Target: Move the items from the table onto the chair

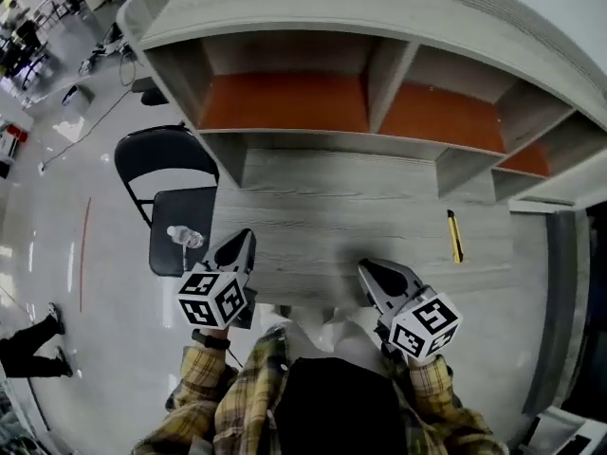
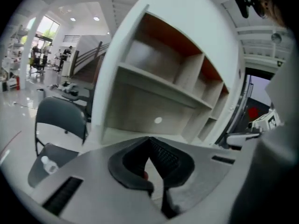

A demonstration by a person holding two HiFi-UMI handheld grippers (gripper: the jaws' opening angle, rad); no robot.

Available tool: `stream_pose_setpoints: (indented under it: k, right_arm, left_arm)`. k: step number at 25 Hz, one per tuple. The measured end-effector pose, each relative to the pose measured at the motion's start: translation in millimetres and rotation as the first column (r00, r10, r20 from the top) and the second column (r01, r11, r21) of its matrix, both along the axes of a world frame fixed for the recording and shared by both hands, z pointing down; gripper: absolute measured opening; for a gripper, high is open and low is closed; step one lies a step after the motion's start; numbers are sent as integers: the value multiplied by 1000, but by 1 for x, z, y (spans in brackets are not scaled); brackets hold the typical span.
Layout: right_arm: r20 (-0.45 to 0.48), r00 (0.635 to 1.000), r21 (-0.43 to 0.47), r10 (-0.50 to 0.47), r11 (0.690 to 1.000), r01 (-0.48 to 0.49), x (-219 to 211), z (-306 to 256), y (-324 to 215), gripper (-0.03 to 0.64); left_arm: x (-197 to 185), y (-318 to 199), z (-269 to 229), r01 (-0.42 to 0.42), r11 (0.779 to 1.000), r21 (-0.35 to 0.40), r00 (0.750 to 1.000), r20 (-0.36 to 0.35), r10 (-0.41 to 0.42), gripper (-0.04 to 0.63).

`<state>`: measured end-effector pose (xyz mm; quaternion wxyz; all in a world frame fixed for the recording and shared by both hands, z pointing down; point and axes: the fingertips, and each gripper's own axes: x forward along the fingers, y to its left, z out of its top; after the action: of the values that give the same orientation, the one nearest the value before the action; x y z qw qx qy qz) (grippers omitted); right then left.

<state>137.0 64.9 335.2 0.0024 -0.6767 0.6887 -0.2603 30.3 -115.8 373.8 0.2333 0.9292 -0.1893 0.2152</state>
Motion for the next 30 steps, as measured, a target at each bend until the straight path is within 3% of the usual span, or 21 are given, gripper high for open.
stream_pose_setpoints:
  k: [5, 8, 12, 15, 17, 22, 30]
  right_arm:
    - [-116, 973, -64, 199, 976, -207, 102, 18, 84, 18]
    - [-153, 948, -147, 280, 942, -302, 154, 47, 139, 20]
    - [-174, 919, -229, 353, 893, -387, 220, 89, 191, 21]
    - [-147, 906, -264, 397, 867, -423, 259, 116, 210, 28]
    - [-117, 908, -286, 402, 862, -418, 274, 133, 212, 108]
    - [-96, 929, -368, 357, 855, -366, 292, 177, 208, 194]
    - [-116, 956, -471, 270, 832, -292, 306, 232, 195, 207]
  left_arm:
    - [110, 107, -43, -197, 980, 18, 972, -124, 198, 5]
    - [146, 164, -48, -281, 960, 18, 951, -128, 281, 5]
    - [158, 216, -41, -354, 935, -2, 932, -90, 352, 5]
    - [154, 231, -34, -352, 936, -18, 935, -58, 351, 5]
    - [150, 232, -31, -331, 943, -32, 943, -43, 330, 5]
    - [136, 222, -27, -253, 966, -57, 968, -14, 252, 5]
    - [114, 211, -18, -149, 986, -73, 988, 36, 151, 5]
